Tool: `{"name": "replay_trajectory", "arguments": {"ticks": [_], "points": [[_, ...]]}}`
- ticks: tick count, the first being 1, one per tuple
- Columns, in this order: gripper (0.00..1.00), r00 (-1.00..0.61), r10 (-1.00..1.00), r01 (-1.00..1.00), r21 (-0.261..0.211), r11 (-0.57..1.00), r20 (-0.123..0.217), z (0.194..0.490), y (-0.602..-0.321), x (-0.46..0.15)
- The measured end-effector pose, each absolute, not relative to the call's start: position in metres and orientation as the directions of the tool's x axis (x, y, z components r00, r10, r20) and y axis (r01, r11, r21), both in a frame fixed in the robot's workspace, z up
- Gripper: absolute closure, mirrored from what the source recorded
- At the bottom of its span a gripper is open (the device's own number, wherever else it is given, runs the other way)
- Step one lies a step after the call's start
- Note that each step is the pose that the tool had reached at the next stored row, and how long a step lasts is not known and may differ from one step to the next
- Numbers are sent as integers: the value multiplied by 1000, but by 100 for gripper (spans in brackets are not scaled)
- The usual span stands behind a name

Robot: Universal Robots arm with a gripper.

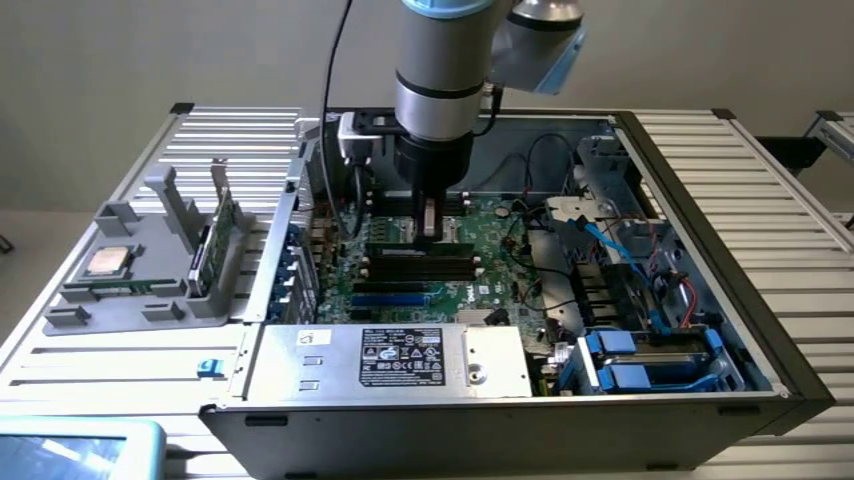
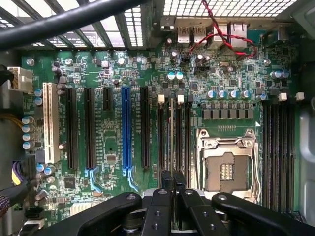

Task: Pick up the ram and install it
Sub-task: 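Insert the ram into the slot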

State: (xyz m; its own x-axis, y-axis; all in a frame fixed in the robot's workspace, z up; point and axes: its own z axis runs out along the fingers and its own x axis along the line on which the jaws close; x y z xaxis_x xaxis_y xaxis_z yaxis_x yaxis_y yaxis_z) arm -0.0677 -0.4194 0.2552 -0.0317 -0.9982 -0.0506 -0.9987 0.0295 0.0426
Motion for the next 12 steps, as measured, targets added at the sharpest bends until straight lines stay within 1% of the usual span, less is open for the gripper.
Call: {"name": "replay_trajectory", "arguments": {"ticks": [5,12], "points": [[89,-32,-998,-999,43,29,-50,247,-423,-68],[89,-32,-998,-999,43,29,-50,246,-424,-67]]}}
